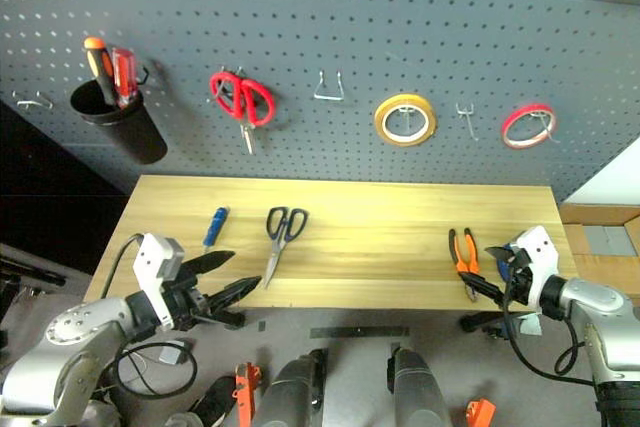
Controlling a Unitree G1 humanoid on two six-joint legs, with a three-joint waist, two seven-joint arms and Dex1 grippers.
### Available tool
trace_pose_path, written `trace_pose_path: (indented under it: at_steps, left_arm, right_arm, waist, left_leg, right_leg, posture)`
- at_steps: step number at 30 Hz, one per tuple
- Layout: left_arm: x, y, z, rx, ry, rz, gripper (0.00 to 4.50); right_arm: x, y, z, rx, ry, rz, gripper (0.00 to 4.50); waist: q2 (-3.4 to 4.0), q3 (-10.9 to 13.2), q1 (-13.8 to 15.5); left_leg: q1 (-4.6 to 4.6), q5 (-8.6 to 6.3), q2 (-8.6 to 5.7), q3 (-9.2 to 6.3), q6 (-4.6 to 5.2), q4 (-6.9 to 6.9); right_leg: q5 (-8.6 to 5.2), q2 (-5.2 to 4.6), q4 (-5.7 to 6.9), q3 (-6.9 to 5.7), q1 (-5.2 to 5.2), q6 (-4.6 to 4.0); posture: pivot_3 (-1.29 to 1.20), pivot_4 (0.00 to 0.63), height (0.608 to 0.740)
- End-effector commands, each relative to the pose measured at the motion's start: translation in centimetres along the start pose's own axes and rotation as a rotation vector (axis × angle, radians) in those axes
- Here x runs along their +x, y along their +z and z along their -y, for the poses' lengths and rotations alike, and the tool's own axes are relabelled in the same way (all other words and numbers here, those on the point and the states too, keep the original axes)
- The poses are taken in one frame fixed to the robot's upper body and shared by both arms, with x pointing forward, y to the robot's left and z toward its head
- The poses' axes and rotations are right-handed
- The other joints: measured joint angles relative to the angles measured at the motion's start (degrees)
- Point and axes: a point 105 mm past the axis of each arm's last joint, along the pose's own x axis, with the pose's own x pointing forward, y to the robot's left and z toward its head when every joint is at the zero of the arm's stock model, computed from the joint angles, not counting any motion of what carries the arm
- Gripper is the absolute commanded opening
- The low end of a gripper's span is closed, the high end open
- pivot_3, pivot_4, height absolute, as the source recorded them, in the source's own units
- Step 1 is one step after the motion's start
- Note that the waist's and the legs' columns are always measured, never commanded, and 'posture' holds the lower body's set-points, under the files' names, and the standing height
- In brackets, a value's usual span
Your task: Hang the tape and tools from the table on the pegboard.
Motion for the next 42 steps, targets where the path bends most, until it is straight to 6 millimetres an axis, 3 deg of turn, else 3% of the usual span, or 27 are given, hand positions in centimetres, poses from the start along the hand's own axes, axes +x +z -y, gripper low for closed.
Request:
trace_pose_path:
  at_steps: [1, 16, 21, 26, 30, 35, 42]
  left_arm:
    - [-0.1, 0.8, 0.3, 0.005, 0.001, 0.032, 4.45]
    - [-0.7, 0.7, 0.6, 0.000, 0.009, 0.030, 4.45]
    - [-0.5, 0.7, 0.5, 0.002, 0.006, 0.031, 4.45]
    - [0.0, 0.8, 0.6, 0.018, -0.015, 0.029, 4.45]
    - [1.4, 0.5, 2.7, 0.131, -0.110, -0.024, 4.45]
    - [5.6, 0.8, 8.1, 0.206, -0.297, 0.014, 4.45]
    - [10.6, 0.7, 10.2, 0.196, -0.386, 0.046, 4.45]
  right_arm:
    - [-0.6, 1.4, 0.4, -0.029, -0.016, 0.036, 4.50]
    - [-0.5, 1.9, 1.3, -0.004, -0.066, 0.068, 4.50]
    - [-0.7, 1.3, 1.1, -0.003, -0.066, 0.052, 4.50]
    - [-1.2, 0.9, 2.2, 0.010, -0.133, 0.041, 4.50]
    - [-1.8, -0.4, 4.0, 0.041, -0.244, -0.024, 4.50]
    - [-2.0, -3.6, 6.1, 0.039, -0.348, -0.215, 4.50]
    - [-0.9, -5.5, 8.6, 0.076, -0.430, -0.321, 4.50]
  waist:
    - [-0.02, 0.0, 0.0]
    - [-0.10, 0.5, 0.1]
    - [-0.17, 0.9, 0.1]
    - [-0.18, 0.9, 0.1]
    - [-0.18, 0.9, 0.1]
    - [-0.20, 0.9, 0.2]
    - [-0.28, 1.0, -0.2]
  left_leg:
    - [-0.02, 0.00, 0.01, 0.00, 0.00, 0.00]
    - [-0.15, 0.00, 0.04, 0.08, -0.01, -0.01]
    - [-0.15, -0.01, 0.04, 0.08, -0.01, -0.01]
    - [-0.17, -0.01, 0.03, 0.11, -0.02, -0.01]
    - [-0.16, -0.01, 0.02, 0.14, -0.02, -0.01]
    - [-0.19, -0.01, -0.03, 0.25, -0.03, 0.00]
    - [-0.04, 0.00, -0.10, 0.62, -0.02, 0.06]
  right_leg:
    - [0.00, 0.02, 0.00, 0.00, -0.02, 0.00]
    - [0.01, 0.08, 0.00, 0.08, -0.20, 0.00]
    - [0.01, 0.10, 0.02, 0.07, -0.22, 0.00]
    - [0.01, 0.10, 0.01, 0.08, -0.23, 0.01]
    - [0.02, 0.10, 0.01, 0.11, -0.23, 0.02]
    - [0.08, 0.07, -0.04, 0.25, -0.24, 0.12]
    - [0.26, 0.36, 0.04, 0.60, -0.29, 0.11]
  posture:
    - [-0.02, 0.318, 0.740]
    - [-0.01, 0.333, 0.740]
    - [-0.02, 0.329, 0.740]
    - [-0.03, 0.320, 0.740]
    - [-0.04, 0.322, 0.740]
    - [-0.04, 0.334, 0.740]
    - [-0.04, 0.341, 0.740]
